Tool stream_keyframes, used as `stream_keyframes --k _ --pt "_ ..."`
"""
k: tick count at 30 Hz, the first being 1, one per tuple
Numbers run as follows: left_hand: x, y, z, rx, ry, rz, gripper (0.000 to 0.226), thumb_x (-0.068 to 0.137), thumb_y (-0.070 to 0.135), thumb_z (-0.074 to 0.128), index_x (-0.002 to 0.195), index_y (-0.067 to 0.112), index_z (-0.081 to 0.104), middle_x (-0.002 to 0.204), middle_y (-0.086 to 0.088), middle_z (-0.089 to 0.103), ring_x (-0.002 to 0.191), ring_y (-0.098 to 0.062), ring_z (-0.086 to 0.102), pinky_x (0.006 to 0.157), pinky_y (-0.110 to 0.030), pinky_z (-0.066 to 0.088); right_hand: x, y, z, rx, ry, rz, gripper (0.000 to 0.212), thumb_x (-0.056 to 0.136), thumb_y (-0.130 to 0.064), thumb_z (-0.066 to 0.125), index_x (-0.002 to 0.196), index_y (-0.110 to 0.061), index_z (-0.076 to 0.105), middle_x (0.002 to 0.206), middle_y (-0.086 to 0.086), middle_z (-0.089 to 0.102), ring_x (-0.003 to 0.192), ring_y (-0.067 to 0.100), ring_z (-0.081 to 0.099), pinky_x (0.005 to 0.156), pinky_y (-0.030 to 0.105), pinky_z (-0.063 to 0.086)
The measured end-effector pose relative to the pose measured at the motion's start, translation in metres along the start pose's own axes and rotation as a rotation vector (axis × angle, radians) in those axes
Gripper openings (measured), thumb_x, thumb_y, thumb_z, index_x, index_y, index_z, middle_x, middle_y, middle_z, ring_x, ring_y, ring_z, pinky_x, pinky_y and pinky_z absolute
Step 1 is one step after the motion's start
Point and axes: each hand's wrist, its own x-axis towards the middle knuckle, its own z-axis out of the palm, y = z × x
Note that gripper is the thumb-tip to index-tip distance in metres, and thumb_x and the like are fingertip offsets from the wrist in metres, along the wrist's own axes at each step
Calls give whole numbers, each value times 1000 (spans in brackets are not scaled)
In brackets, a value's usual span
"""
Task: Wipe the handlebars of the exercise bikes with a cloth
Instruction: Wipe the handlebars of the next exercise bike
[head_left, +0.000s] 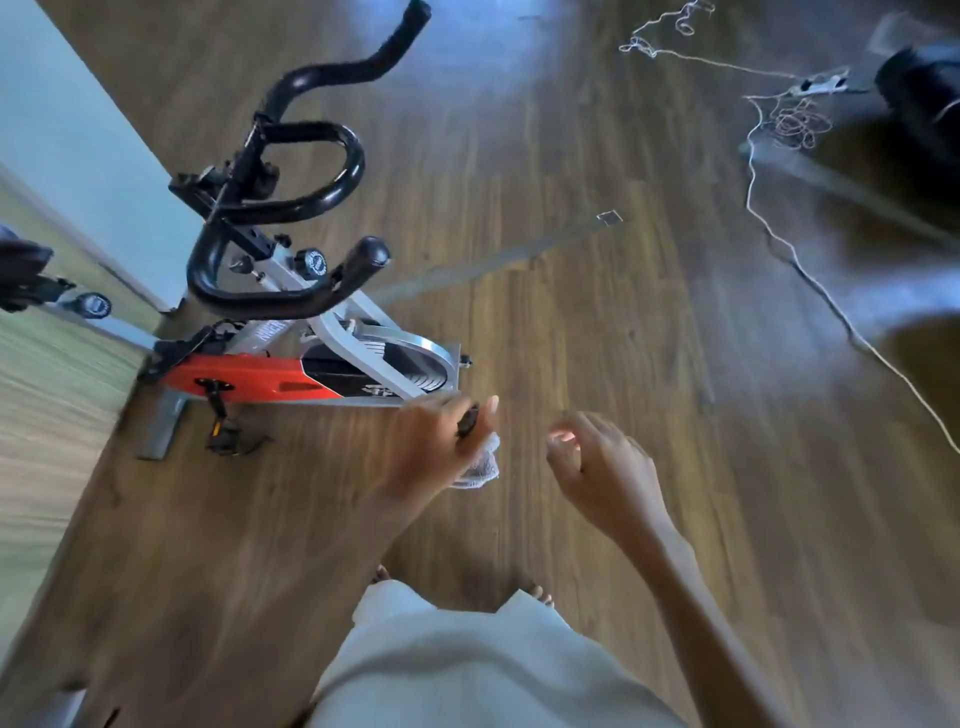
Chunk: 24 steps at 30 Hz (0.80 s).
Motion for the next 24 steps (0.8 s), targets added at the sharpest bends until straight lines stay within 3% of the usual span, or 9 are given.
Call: stream_keyframes --k 4,6,9,12,18,24 --pt "11 36 46 -71 -98 -96 49 94 53 45 56 22 42 46 7 33 44 -18 39 44 -30 37 0 49 -29 36 7 61 18 94 -34 52 103 -23 64 104 -8 67 96 18 62 77 30 42" --pt "20 49 65 -76 -161 -110 48 91 53 47 57 18 49 45 6 40 43 -16 44 43 -31 41 9 71 -40 100 -6 116 18 94 -35 51 103 -25 63 104 -10 67 94 17 62 76 31 46" --pt "38 61 92 -86 -251 -145 49 88 55 43 58 17 48 43 8 37 41 -7 38 43 -25 33 28 100 -49 169 -73 204 18 96 -36 50 104 -26 62 102 -13 66 93 12 62 71 27 38" --pt "61 66 116 -36 -295 -139 46 90 52 45 58 18 44 44 9 35 41 -6 37 42 -27 37 53 124 -55 174 -115 238 19 96 -37 50 105 -25 62 97 -15 63 93 11 62 70 26 36" --pt "137 47 160 42 -283 -199 44 94 36 58 58 24 36 45 11 35 42 -3 38 44 -23 27 143 154 -69 173 -140 200 20 97 -39 49 105 -25 62 96 -17 63 88 7 62 70 26 40" --pt "238 10 188 -38 -261 -277 48 85 58 40 56 20 34 44 5 35 43 -8 38 46 -30 32 273 164 -81 152 -254 157 21 96 -38 51 105 -24 63 94 -17 60 92 11 64 79 30 48"
